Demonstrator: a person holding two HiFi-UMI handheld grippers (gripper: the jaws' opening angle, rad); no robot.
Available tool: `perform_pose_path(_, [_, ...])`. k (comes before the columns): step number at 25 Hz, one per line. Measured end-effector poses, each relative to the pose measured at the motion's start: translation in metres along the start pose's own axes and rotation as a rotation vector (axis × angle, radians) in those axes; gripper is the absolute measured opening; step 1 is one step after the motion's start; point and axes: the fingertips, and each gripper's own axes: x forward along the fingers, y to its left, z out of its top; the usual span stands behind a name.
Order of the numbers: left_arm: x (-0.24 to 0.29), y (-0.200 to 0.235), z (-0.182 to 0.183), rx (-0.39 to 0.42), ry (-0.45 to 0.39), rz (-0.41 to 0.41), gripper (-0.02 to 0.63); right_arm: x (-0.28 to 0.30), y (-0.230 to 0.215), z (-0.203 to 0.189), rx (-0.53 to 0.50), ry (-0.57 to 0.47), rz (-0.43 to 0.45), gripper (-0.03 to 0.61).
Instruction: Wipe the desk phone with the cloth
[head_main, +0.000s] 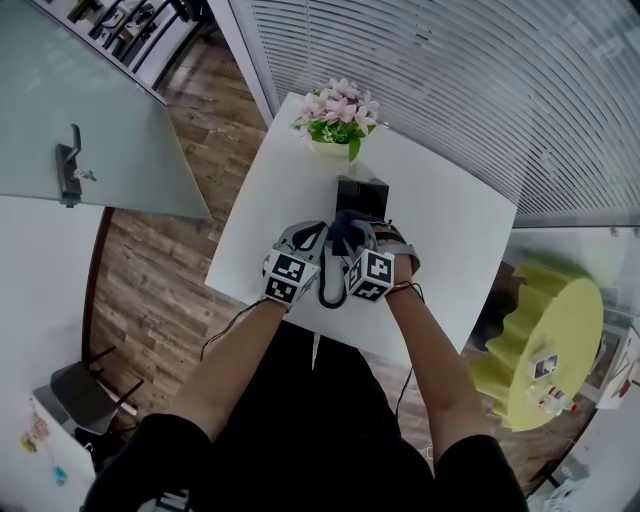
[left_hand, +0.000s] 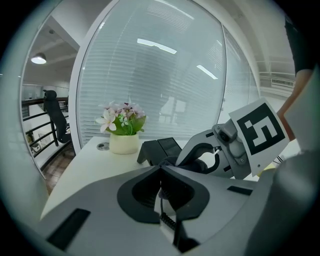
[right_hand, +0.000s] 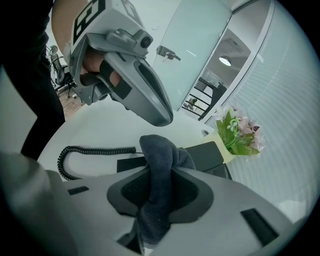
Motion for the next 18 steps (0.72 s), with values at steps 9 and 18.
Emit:
perform_pose_path(9, [0.002,-0.015,-0.026,-0.017,0.046,-0.019,0.009,-0.001,0.038,-0.007,-0.017,0.01,0.048,0.112])
perform_pose_path(18, [0.0,-0.024,-0.047,-0.036,0.081,-0.025,0.009,-0.003,0.063,-0.011,-0.031,0.018,0.088,0.112])
